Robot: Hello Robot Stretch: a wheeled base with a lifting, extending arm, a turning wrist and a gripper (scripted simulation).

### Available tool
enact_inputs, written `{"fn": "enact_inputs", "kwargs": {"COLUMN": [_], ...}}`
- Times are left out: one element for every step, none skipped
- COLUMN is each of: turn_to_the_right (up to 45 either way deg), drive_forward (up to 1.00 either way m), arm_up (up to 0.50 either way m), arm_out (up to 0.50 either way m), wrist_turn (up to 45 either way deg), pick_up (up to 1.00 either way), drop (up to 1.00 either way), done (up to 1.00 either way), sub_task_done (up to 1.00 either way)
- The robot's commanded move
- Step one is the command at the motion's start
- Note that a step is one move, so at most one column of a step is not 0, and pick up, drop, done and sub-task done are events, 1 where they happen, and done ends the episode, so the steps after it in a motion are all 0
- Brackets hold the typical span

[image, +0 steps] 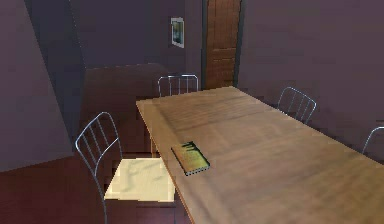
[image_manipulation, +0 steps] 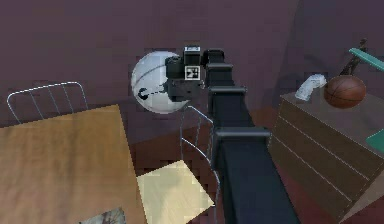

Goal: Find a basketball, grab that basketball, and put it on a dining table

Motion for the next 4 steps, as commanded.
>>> {"fn": "enact_inputs", "kwargs": {"turn_to_the_right": [0.0, 0.0, 0.0, 0.0], "drive_forward": [0.00, 0.00, 0.00, 0.00], "arm_up": [0.00, 0.00, 0.00, 0.00], "arm_out": [0.00, 0.00, 0.00, -0.30], "wrist_turn": [-45.0, -45.0, -15.0, 0.0], "pick_up": [0.00, 0.00, 0.00, 0.00], "drop": [0.00, 0.00, 0.00, 0.00], "done": [0.00, 0.00, 0.00, 0.00], "sub_task_done": [0.00, 0.00, 0.00, 0.00]}}
